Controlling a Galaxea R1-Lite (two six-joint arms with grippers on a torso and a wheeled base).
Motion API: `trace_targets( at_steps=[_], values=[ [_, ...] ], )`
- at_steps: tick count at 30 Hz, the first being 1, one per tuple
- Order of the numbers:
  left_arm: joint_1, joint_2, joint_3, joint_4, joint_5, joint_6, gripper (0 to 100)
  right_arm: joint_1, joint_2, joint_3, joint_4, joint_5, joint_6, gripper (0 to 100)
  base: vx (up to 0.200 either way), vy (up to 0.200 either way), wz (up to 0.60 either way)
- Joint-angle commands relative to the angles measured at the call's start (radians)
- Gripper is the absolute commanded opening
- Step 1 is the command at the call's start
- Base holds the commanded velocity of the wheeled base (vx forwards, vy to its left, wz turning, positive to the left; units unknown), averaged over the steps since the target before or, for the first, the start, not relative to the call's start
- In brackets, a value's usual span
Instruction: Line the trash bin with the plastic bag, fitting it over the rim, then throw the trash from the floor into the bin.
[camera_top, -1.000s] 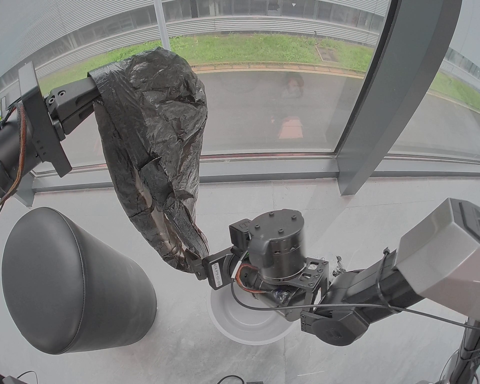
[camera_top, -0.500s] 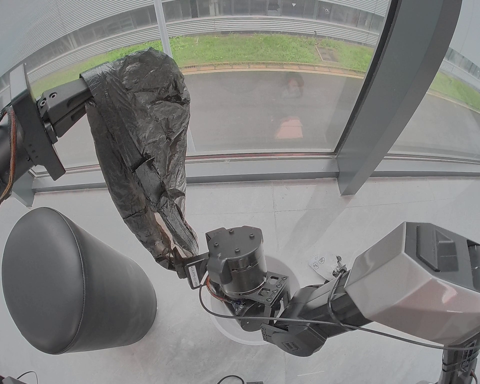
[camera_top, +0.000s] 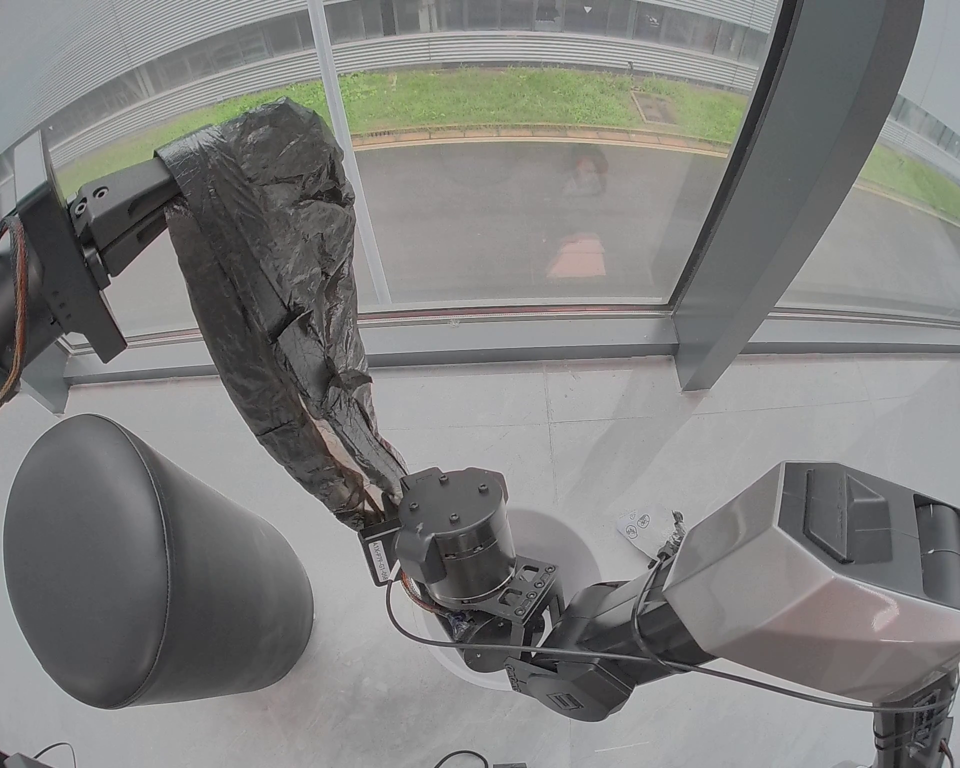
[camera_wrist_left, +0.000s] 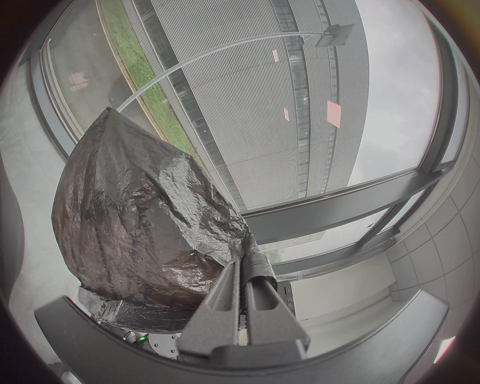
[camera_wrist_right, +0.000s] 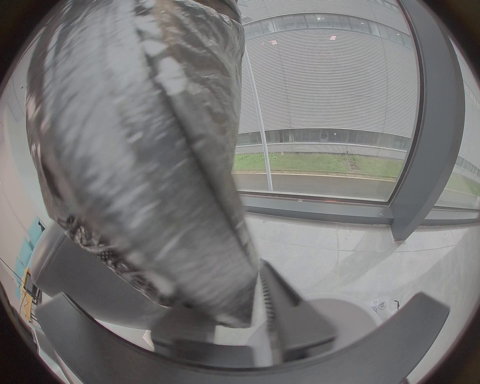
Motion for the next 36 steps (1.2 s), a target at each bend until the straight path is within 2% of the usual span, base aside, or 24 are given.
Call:
trace_targets(
  at_steps=[1,7,12,17,18,22,24,25,27,28,29,30,33,34,36],
  values=[
    [0.001,-0.001,0.002,-0.001,0.001,0.000,0,0.004,-0.012,0.017,0.000,0.000,-0.001,0,0.000,0.000,0.00],
    [0.006,-0.006,0.039,-0.002,-0.001,0.003,0,0.021,-0.114,0.155,0.000,0.042,-0.032,0,0.000,0.000,0.00],
    [0.011,-0.009,0.065,-0.002,-0.016,0.004,0,0.011,-0.219,0.284,0.001,0.211,-0.096,0,0.000,0.000,0.00],
    [0.031,-0.015,0.093,-0.005,-0.050,0.004,0,-0.022,-0.282,0.331,0.021,0.281,-0.099,0,0.000,0.000,0.00],
    [0.034,-0.015,0.102,-0.008,-0.054,0.006,0,-0.032,-0.306,0.348,0.032,0.319,-0.098,0,0.000,0.000,0.00],
    [0.037,-0.013,0.119,-0.008,-0.056,0.007,0,-0.056,-0.361,0.386,0.097,0.395,-0.090,0,0.000,0.000,0.00],
    [0.037,-0.013,0.122,-0.008,-0.056,0.007,0,-0.061,-0.369,0.391,0.109,0.408,-0.089,0,0.000,0.000,0.00],
    [0.037,-0.007,0.132,-0.010,-0.056,0.007,0,-0.076,-0.406,0.420,0.166,0.485,-0.073,0,0.000,0.000,0.00],
    [0.037,-0.003,0.140,-0.011,-0.056,0.009,0,-0.084,-0.436,0.443,0.222,0.560,-0.055,0,0.000,0.000,0.00],
    [0.037,-0.003,0.140,-0.011,-0.056,0.009,0,-0.084,-0.436,0.443,0.222,0.560,-0.055,0,0.000,0.000,0.00],
    [0.037,0.000,0.146,-0.013,-0.056,0.009,0,-0.085,-0.464,0.463,0.278,0.631,-0.041,0,0.000,0.000,0.00],
    [0.037,0.002,0.149,-0.013,-0.056,0.009,0,-0.088,-0.478,0.472,0.304,0.666,-0.037,0,0.000,0.000,0.00],
    [0.037,0.002,0.160,-0.016,-0.063,0.009,0,-0.096,-0.502,0.488,0.351,0.755,-0.035,0,0.000,0.000,0.00],
    [0.037,0.002,0.160,-0.016,-0.063,0.009,0,-0.096,-0.502,0.488,0.351,0.755,-0.035,0,0.000,0.000,0.00],
    [0.043,-0.001,0.177,-0.019,-0.103,0.009,0,-0.099,-0.512,0.492,0.391,0.818,-0.035,0,0.000,0.000,0.00]
  ],
)
